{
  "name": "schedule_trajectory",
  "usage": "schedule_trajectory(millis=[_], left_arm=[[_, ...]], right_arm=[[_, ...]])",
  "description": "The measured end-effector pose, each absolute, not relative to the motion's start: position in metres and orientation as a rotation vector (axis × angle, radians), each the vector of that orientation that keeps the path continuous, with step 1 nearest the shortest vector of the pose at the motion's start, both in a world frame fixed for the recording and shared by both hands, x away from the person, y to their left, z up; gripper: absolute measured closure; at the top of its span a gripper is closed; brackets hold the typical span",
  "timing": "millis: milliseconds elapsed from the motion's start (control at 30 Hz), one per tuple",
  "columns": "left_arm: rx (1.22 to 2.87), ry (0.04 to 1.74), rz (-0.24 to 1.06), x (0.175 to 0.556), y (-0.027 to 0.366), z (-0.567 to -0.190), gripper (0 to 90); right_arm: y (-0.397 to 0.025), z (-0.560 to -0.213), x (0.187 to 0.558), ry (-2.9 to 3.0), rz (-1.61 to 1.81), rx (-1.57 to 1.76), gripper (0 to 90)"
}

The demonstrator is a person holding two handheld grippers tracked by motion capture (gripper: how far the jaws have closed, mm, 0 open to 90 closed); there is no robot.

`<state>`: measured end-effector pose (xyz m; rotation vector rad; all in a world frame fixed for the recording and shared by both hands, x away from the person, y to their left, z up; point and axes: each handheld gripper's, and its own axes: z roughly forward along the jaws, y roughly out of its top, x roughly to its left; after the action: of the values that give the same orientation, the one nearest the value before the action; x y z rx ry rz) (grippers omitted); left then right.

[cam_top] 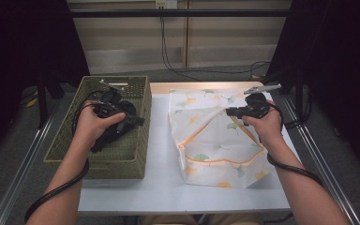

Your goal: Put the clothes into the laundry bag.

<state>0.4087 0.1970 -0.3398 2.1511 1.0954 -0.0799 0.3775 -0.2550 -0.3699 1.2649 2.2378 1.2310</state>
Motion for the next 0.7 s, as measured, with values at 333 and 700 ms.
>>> schedule_trajectory(millis=[333, 700], left_arm=[[2.126, 1.158, -0.076, 0.418, 0.220, -0.352, 3.1], [2.138, 1.202, -0.016, 0.427, 0.234, -0.358, 3.5]], right_arm=[[-0.254, -0.371, 0.376, 2.241, 1.233, 1.262, 90.0], [-0.255, -0.373, 0.376, 2.244, 1.228, 1.269, 90.0]])
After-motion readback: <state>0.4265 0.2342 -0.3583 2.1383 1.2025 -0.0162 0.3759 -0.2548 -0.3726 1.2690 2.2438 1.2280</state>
